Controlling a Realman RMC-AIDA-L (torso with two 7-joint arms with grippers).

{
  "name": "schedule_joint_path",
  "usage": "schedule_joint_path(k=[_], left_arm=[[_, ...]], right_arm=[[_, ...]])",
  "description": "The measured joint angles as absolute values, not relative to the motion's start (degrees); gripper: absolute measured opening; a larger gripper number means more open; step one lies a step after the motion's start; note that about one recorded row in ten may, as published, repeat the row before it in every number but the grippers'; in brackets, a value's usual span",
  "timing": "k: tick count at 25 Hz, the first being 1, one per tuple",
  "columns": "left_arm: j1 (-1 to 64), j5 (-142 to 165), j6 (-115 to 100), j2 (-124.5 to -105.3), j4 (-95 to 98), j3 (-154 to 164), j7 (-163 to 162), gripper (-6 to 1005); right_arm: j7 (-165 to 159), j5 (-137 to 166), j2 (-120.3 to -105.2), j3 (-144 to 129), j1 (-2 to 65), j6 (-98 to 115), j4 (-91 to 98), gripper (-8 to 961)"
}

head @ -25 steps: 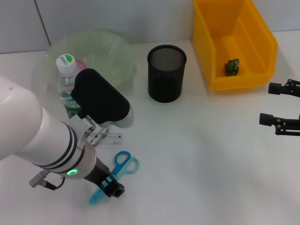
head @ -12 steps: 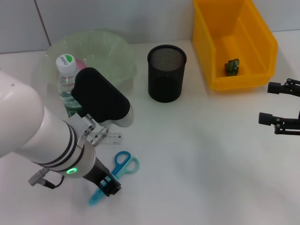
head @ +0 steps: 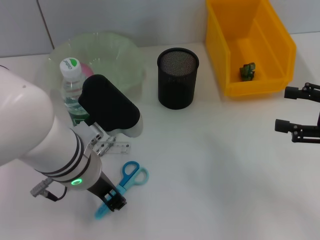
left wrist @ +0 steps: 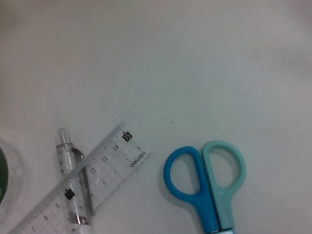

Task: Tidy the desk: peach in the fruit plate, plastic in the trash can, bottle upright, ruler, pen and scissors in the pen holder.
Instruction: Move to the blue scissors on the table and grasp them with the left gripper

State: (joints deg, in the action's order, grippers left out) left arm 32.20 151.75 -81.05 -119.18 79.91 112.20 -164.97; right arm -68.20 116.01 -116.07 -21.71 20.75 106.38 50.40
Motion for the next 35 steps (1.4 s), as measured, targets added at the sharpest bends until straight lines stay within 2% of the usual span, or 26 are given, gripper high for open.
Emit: schedule_joint_path(k=[15,21,26,32,35], left_arm=[[33.0,150.5,-81.0,-119.18,79.8,110.8,-164.9,384],[33.2,150.3,-80.8,-119.18,79.2,111.4,-164.5,169],[32.9,150.3,-81.2,-119.17,80.7,111.6,-164.8,35],[32.7,150.3,-81.0,-119.18,81.4,112.2,-164.8,37],[32.8,150.6,-80.8,-119.18,80.8,111.8,-164.8,151]], right_arm=[[-67.7,116.0,-116.1,-21.7,20.8,106.4,49.7,833],[-67.7,115.7,-116.1,-21.7,20.5,106.6,49.7,833],[-67.7,115.5,-116.1,-21.7,20.4,106.8,49.7,833],[-67.7,115.4,-116.1,-21.7,20.5,106.8,49.7,833],[-67.7,115.4,-116.1,-21.7,20.5,106.8,49.7,833]])
